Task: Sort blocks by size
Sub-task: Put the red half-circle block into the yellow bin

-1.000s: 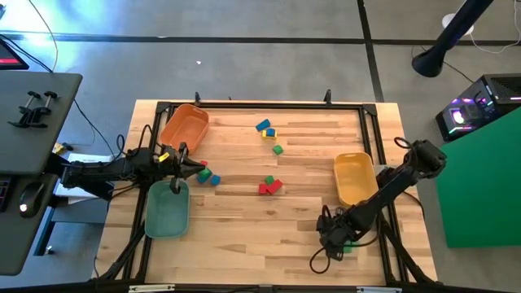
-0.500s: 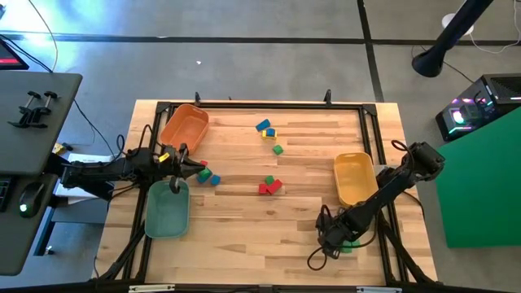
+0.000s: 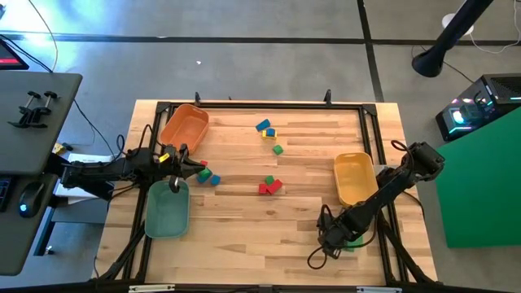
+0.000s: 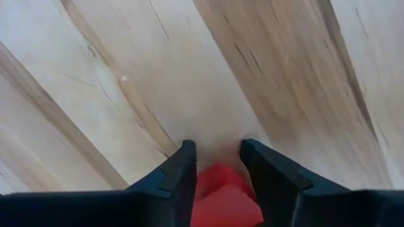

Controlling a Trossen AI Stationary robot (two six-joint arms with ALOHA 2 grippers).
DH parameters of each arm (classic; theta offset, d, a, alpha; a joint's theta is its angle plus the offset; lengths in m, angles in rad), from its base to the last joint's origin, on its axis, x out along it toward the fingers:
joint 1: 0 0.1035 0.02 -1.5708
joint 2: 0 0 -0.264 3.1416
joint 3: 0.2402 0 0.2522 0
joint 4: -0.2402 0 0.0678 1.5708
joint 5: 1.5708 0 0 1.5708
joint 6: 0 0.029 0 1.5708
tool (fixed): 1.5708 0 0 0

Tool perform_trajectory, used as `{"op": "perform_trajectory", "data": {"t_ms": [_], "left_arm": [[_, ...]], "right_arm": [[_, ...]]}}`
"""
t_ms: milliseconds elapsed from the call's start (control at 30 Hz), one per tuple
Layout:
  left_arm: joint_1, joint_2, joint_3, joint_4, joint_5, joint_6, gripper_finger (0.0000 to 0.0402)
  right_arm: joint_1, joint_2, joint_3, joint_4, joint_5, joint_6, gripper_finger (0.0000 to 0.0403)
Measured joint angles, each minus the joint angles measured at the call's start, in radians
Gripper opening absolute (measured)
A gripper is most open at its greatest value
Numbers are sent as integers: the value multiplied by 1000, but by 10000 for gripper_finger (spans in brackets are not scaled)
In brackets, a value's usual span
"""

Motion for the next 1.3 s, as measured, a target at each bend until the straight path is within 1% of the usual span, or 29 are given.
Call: {"op": "perform_trajectory", "data": {"t_ms": [233,333,400,467,667,767,867,967,1100,1300], "left_arm": [[0,0,0,0,0,0,12],[0,0,0,0,-1,-5,12],[0,0,0,0,0,-5,12],[0,0,0,0,0,-6,12],[0,0,0,0,0,-9,12],[0,0,0,0,0,-8,12],[0,0,0,0,0,-8,12],[0,0,0,0,0,-9,12],[0,0,0,-1,0,-8,12],[0,0,0,-1,0,-9,12]], "right_arm": [[2,0,-1,-5,1,-1,86],[3,0,-1,-6,12,-1,83],[1,-1,-1,-6,12,-1,93],[-6,-6,-1,-7,11,-1,114],[-43,-14,36,-80,16,-26,209],[-51,-15,63,-155,-2,3,240],[-42,-15,71,-206,-24,49,249],[-26,-17,61,-177,-56,88,250],[-5,-17,41,-127,-62,121,250],[3,-17,36,-121,-84,162,250]]}}
